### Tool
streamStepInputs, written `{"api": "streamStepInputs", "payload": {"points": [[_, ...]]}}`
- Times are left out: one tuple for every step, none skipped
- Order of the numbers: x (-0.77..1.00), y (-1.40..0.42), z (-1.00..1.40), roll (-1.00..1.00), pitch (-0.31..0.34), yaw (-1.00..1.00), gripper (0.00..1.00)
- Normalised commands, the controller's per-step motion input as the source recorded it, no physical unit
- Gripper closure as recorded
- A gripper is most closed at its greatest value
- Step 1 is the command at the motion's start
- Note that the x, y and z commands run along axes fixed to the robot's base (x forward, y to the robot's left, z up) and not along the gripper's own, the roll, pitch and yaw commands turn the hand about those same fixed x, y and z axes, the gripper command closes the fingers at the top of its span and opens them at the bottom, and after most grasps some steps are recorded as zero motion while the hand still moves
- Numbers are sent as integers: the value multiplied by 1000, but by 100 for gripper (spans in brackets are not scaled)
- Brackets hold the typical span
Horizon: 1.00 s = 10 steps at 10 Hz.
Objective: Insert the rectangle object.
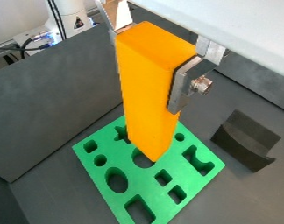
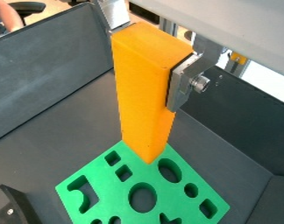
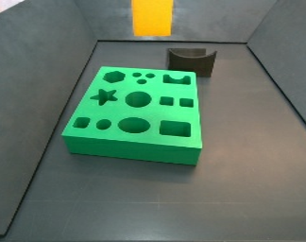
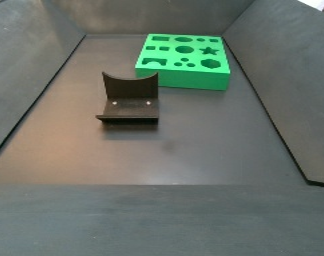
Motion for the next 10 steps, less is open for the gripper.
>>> {"api": "streamStepInputs", "payload": {"points": [[0, 0, 0, 6, 0, 0, 100], [0, 0, 0, 19, 0, 0, 100], [0, 0, -20, 0, 0, 0, 100], [691, 0, -366, 130, 77, 0, 100], [877, 0, -463, 301, 206, 229, 100], [754, -260, -563, 147, 153, 254, 100], [843, -443, -654, 10, 19, 177, 100], [1000, -291, -634, -23, 0, 40, 100], [1000, -223, -577, 0, 0, -29, 100], [626, -106, -434, -39, 0, -431, 100]]}}
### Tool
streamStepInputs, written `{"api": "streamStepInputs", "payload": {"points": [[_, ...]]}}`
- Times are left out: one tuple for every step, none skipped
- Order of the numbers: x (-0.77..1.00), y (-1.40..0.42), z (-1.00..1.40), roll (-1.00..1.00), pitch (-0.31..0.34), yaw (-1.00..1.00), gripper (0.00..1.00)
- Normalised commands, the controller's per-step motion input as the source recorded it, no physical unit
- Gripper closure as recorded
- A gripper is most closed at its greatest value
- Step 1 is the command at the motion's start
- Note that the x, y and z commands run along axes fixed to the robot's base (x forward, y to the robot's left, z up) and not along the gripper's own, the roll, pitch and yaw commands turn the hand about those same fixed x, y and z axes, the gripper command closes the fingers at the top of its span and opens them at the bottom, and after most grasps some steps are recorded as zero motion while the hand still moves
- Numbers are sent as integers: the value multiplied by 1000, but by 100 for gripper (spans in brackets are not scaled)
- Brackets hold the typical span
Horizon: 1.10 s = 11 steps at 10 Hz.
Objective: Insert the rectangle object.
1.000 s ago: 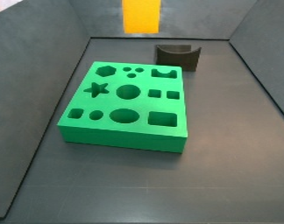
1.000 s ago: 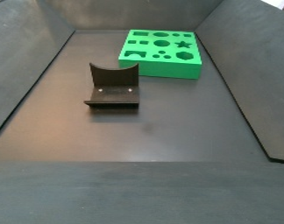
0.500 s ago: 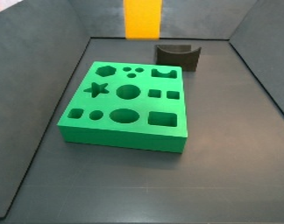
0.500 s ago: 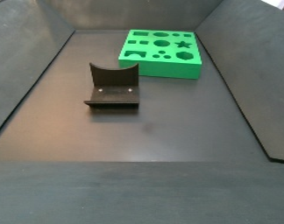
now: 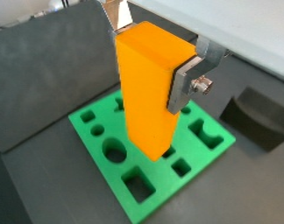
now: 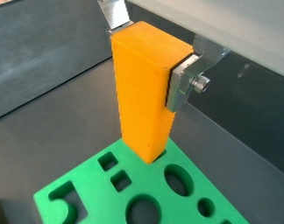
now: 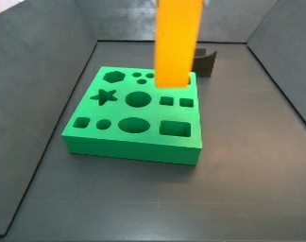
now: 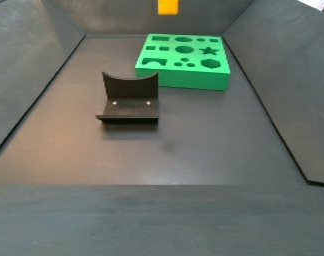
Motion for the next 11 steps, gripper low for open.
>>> {"api": "streamStepInputs", "payload": {"points": [[289, -11, -243, -19, 0, -403, 100], [0, 0, -71, 0, 0, 0, 100], [11, 0, -14, 0, 0, 0, 100], [66, -209, -497, 3, -37, 6, 100], [17, -274, -646, 0, -56, 0, 100], [0, -126, -371, -20, -60, 0, 100], [-37, -46, -294, -6, -50, 0, 100], [0, -77, -366, 0, -39, -34, 100], [0, -57, -320, 0, -4, -237, 100], [0, -154, -269, 0, 0, -229, 100], [14, -117, -234, -20, -3, -117, 100]]}}
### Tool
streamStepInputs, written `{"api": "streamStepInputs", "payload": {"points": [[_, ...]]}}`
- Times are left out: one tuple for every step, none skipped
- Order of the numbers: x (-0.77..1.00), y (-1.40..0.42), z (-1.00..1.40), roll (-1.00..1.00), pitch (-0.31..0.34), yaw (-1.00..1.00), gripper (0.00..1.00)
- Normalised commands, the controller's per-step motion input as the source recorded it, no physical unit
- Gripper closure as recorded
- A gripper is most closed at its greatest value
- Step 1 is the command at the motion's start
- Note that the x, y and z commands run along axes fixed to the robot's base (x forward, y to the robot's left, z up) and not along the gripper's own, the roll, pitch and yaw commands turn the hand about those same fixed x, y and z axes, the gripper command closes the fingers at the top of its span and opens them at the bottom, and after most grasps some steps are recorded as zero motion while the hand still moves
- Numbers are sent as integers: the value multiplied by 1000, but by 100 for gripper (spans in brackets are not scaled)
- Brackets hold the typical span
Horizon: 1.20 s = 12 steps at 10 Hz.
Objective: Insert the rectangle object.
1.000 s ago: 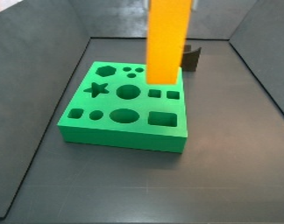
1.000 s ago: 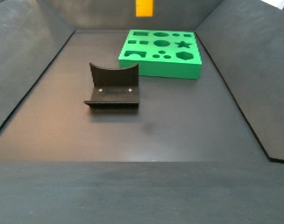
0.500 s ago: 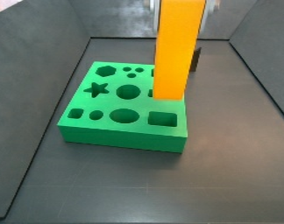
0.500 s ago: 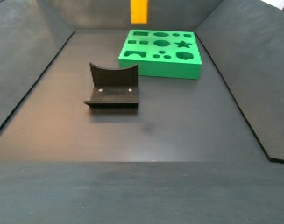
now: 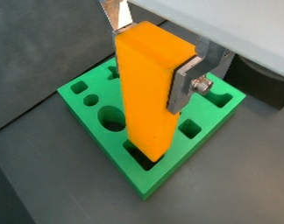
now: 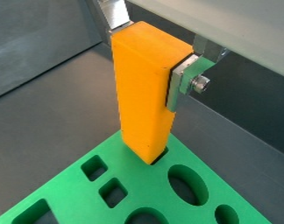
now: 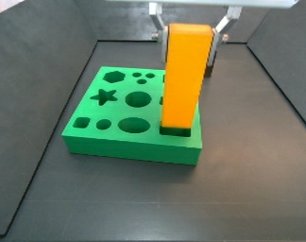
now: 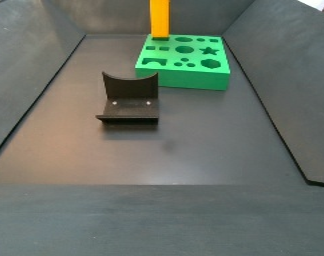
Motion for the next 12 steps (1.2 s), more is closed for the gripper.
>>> {"api": "streamStepInputs", "payload": {"points": [[0, -71, -254, -14, 0, -97, 100], [0, -74, -260, -17, -1, -86, 100], [0, -54, -277, -9, -4, -57, 100], [11, -94, -329, -29, -4, -86, 100], [9, -149, -326, -41, -9, -137, 100], [6, -174, -323, -49, -11, -174, 100], [91, -151, -377, -23, 0, -163, 100], [157, -111, -460, -7, 0, -191, 100], [169, -40, -466, -19, 0, -286, 100], [77, 0, -440, 0, -10, -211, 100], [69, 0, -480, 0, -26, -29, 100], [0, 0, -514, 0, -63, -3, 100]]}}
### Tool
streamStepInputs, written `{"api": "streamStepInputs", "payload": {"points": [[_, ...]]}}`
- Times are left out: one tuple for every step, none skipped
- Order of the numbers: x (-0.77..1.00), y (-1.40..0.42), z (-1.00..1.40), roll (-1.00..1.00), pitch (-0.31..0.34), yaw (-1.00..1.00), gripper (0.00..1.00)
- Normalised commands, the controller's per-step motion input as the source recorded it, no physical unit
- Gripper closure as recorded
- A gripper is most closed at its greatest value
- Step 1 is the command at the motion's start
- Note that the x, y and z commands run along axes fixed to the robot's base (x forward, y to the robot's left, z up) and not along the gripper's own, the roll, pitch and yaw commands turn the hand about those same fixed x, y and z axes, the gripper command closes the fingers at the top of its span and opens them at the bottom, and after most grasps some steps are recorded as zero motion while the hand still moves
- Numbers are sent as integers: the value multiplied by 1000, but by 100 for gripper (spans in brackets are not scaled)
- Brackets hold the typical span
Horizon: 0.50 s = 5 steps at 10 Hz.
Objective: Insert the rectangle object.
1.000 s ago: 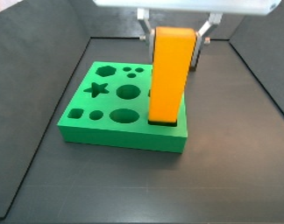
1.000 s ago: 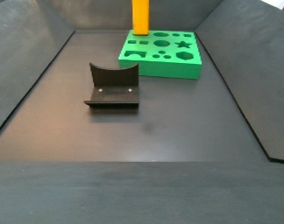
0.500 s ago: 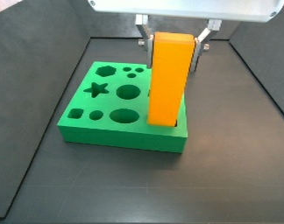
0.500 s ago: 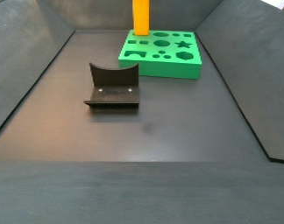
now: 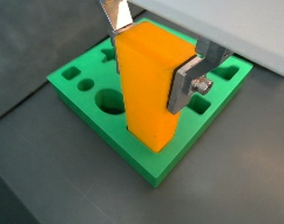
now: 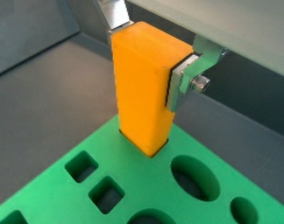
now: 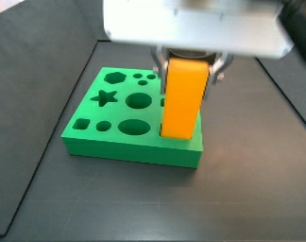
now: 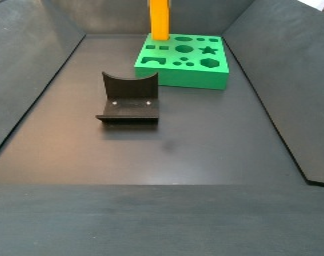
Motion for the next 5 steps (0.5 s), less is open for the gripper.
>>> {"api": "streamStepInputs", "payload": {"points": [[-14, -11, -534, 6, -84, 0, 100], [-57, -51, -511, 46, -86, 0, 100], [-114, 0, -480, 0, -151, 0, 100], [-89, 0, -163, -57, -169, 0, 100], [0, 0, -23, 0, -14, 0, 100]]}}
